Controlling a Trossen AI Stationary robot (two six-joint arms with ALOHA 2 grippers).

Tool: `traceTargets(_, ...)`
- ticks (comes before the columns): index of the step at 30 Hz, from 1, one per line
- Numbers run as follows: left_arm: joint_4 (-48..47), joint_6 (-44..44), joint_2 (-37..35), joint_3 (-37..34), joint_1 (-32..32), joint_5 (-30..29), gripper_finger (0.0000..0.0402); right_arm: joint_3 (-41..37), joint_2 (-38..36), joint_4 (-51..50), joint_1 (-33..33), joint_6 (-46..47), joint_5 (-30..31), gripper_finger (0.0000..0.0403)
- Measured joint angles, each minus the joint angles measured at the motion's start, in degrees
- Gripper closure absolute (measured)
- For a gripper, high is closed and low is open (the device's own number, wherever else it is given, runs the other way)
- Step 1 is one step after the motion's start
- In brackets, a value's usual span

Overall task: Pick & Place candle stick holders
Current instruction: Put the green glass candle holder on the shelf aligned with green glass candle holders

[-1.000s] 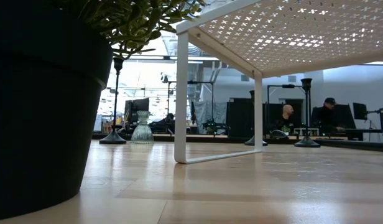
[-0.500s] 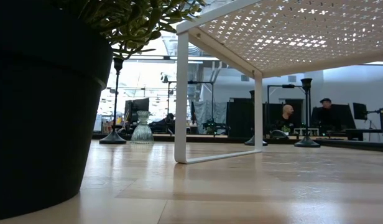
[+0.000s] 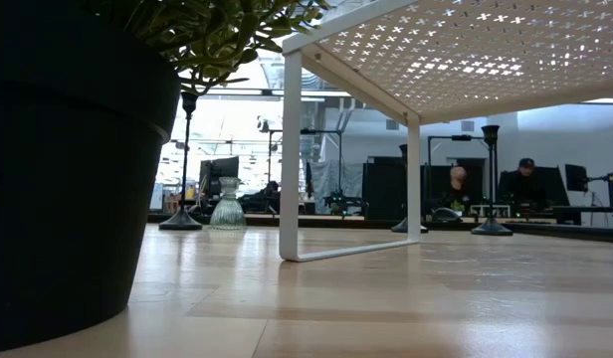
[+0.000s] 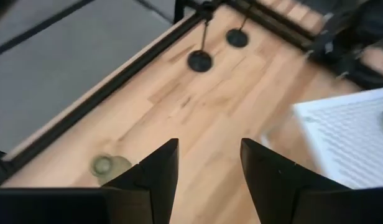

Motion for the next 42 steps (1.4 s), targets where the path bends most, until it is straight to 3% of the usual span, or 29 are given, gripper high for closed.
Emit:
traceTargets(7,-1.6,10.0,8.0,4.3,17.4,11.8,0.0229,0.0,0.2,-0.3,0.0,0.0,-0.2,0.0213)
traceTargets(13,-5.7,17.3,13.2,4.7,25.3,15.9,0.0229,0.0,0.2,-0.3,0.0,0.0,-0.3,0.0213)
traceTargets(26,-11.7,25.6,24.3,4.6,27.3,17.1,0.0229,0.0,0.2,-0.2,0.0,0.2,-0.2,0.0217)
traceTargets(42,-14.1,36.1,25.8,4.7,30.6,20.6,0.0224,0.0,0.3,-0.2,0.0,0.6,-0.2,0.0220)
